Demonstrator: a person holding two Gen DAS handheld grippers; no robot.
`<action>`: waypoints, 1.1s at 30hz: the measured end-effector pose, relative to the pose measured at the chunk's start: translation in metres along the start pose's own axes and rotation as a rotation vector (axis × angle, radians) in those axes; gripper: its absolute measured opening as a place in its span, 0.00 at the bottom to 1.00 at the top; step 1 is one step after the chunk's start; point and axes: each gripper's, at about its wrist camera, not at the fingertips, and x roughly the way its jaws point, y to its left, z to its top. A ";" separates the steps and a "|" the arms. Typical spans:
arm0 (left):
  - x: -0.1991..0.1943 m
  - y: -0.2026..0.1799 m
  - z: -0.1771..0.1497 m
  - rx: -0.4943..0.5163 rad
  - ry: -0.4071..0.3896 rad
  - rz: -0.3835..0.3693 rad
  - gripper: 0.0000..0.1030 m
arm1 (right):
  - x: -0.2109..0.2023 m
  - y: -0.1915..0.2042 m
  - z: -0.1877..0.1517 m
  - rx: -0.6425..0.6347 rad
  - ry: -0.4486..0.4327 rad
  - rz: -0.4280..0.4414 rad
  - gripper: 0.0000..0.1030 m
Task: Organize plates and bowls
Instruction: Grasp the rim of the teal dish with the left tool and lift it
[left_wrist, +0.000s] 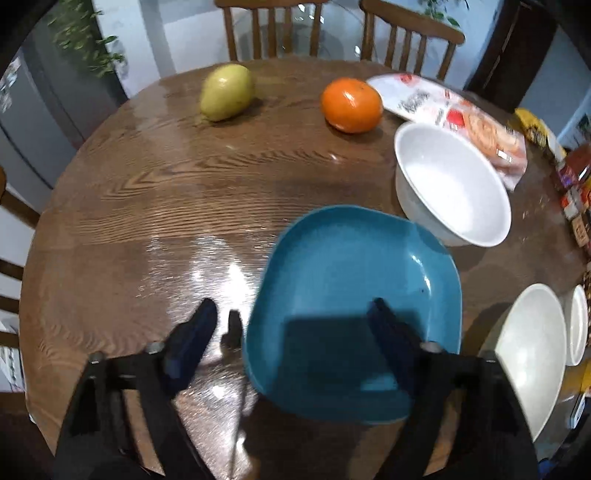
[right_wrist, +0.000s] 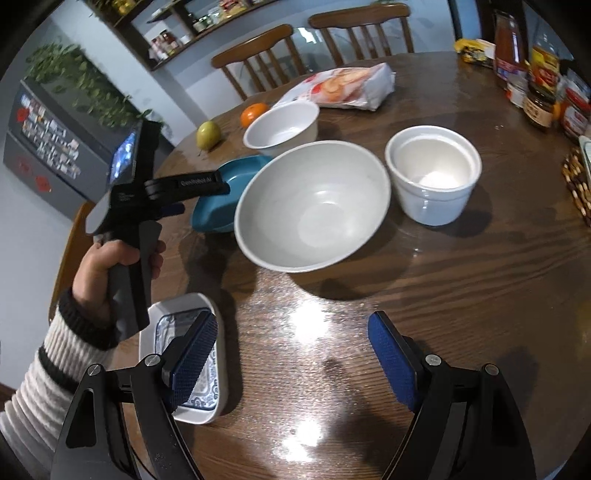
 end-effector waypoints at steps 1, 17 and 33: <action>0.003 -0.001 0.001 0.008 0.010 -0.002 0.57 | -0.001 -0.001 0.000 0.002 -0.005 -0.003 0.82; -0.006 0.013 -0.018 0.053 0.052 0.018 0.10 | 0.004 0.010 0.006 -0.069 0.004 0.012 0.82; -0.033 0.088 -0.066 0.052 0.125 0.042 0.09 | 0.057 0.104 0.048 -0.321 0.033 0.081 0.82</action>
